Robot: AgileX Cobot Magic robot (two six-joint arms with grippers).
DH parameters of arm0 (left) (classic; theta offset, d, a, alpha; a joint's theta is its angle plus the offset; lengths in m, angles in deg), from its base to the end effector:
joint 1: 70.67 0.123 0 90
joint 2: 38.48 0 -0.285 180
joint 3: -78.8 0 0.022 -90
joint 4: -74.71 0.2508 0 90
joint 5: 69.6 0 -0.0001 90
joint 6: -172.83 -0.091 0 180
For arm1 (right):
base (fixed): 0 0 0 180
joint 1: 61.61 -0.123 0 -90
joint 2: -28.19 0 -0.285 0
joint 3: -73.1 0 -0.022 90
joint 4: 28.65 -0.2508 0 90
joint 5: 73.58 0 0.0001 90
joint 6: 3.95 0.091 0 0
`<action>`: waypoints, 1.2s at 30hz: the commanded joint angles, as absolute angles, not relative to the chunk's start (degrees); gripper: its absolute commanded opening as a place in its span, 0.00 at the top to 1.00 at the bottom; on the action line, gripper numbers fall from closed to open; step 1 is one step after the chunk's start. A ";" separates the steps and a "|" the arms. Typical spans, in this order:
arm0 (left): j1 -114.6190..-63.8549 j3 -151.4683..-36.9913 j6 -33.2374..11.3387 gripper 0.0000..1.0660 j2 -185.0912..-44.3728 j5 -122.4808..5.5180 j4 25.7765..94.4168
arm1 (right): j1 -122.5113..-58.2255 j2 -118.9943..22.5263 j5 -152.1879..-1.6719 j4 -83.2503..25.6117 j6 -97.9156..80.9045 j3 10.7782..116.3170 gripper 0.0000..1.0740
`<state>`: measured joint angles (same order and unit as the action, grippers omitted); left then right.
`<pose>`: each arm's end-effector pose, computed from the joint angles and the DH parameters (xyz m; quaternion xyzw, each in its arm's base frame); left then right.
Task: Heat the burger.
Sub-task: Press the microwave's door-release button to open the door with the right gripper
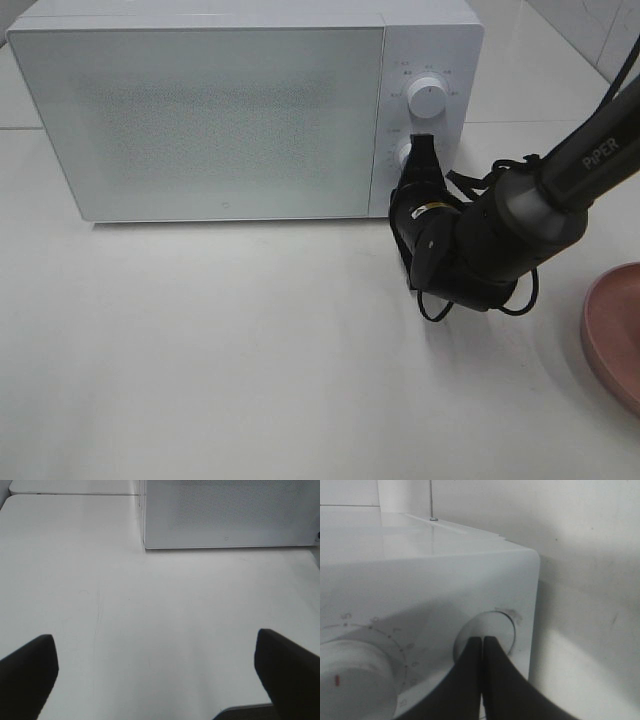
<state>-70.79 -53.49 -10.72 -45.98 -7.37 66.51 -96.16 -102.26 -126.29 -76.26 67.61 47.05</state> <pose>-0.0089 -0.0115 0.2800 0.0317 0.8519 -0.0558 0.5198 0.3365 0.1669 0.0875 0.5989 0.5587 0.3901 0.4207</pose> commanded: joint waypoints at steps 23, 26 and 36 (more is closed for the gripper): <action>-71.13 -53.55 -10.89 0.04 -45.12 -8.18 66.17 | -94.61 -103.41 -132.25 -77.18 63.89 52.09 1.00; -71.13 -53.55 -10.89 0.04 -45.12 -8.18 66.17 | -94.61 -105.13 -132.65 -77.18 63.89 54.67 1.00; -71.13 -53.55 -10.89 0.04 -45.12 -8.18 66.17 | -94.61 -105.93 -133.91 -77.52 61.60 57.19 1.00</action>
<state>-70.79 -53.49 -10.72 -45.98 -7.37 66.51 -96.27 -105.99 -126.23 -83.31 62.68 52.95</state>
